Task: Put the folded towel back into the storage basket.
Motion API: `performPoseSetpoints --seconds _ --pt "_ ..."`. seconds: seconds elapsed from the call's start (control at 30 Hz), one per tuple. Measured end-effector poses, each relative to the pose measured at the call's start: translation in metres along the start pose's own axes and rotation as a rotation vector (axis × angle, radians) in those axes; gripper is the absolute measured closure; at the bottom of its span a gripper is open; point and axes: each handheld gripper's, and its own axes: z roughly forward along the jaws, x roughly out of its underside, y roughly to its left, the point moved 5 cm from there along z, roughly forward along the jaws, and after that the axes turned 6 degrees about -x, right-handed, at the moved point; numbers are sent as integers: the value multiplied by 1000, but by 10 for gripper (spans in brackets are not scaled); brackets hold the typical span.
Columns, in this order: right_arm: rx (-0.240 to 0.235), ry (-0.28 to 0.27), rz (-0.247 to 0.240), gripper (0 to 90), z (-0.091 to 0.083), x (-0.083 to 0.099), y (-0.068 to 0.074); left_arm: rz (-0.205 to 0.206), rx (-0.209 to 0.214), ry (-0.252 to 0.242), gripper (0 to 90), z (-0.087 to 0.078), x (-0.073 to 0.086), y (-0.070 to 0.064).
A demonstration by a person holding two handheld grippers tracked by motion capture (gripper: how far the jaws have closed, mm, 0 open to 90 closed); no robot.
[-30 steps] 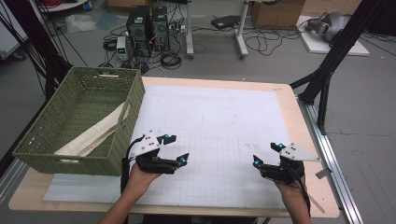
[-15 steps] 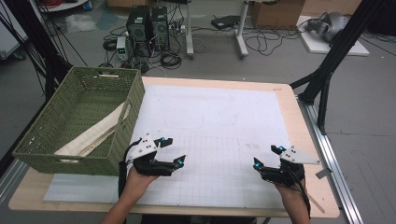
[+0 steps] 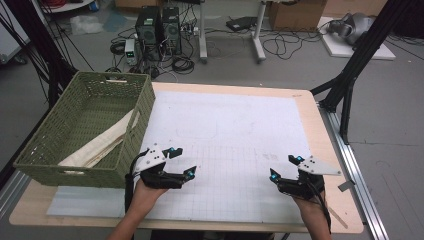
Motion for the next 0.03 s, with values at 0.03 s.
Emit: performPoseSetpoints --seconds 0.03 --pt "-1 -1 1 181 0 0 0 1 0 -1 211 0 0 0"
